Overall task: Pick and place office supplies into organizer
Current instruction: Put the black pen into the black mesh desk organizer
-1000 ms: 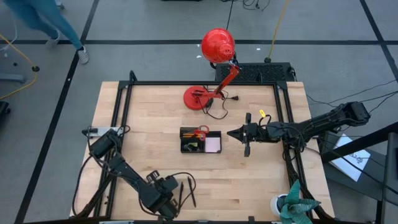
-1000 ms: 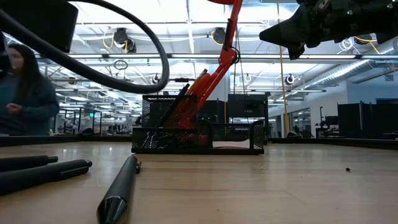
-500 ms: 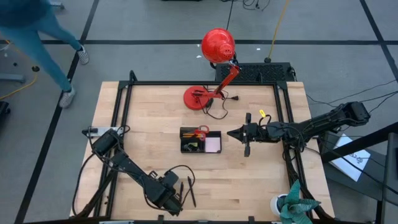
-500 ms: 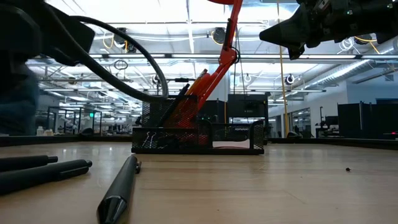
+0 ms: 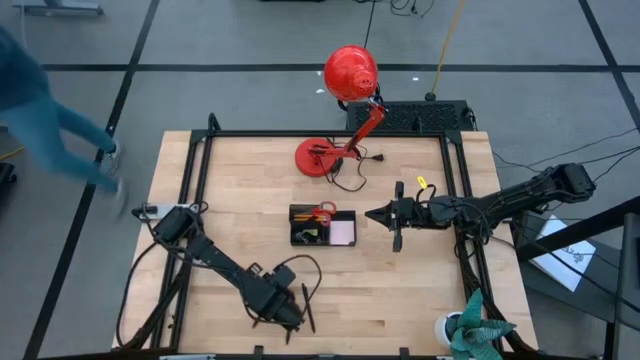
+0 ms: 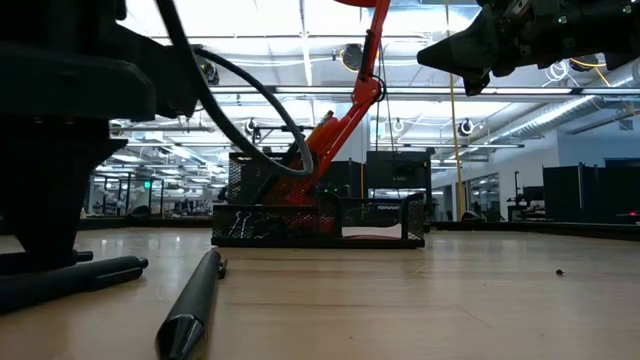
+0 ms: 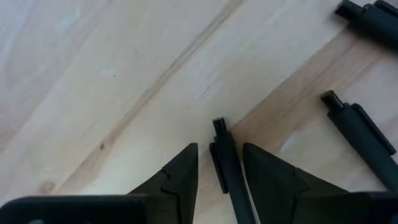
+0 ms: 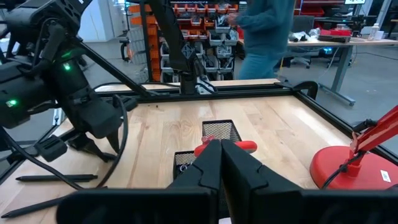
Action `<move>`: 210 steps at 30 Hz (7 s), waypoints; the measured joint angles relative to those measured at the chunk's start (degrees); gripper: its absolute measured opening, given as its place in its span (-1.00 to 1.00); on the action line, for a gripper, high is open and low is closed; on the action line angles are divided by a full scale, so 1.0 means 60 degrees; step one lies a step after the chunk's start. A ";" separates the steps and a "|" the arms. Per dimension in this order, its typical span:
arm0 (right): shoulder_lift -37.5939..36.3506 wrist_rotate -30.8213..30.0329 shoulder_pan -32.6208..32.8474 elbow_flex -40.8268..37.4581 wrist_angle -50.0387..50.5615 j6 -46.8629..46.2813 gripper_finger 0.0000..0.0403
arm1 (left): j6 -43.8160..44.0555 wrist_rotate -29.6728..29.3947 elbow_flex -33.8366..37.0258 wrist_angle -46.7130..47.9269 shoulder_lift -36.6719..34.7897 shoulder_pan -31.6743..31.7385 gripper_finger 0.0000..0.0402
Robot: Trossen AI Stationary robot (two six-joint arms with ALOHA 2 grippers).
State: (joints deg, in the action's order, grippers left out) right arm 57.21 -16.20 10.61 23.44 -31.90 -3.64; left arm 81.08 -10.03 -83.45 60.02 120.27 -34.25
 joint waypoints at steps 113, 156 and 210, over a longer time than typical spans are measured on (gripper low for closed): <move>0.0000 0.0498 0.0000 -0.0004 -0.0644 -0.0101 -0.98 | -0.5014 -0.3383 0.1052 -0.9080 -0.1219 -0.1657 -0.98; 0.0000 0.0463 0.0000 0.0000 -0.0798 0.0725 -0.98 | 0.0400 0.0377 -0.0553 -0.2290 0.0038 -0.0171 0.05; 0.0004 0.0462 0.0000 0.0004 -0.0856 0.0743 -0.98 | -0.2471 -0.4663 -0.0516 -0.2235 0.0265 -0.1065 -0.81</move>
State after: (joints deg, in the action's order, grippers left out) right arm 57.23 -13.43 10.61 23.46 -37.04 0.82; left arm 66.26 -38.01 -86.54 46.60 121.86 -40.64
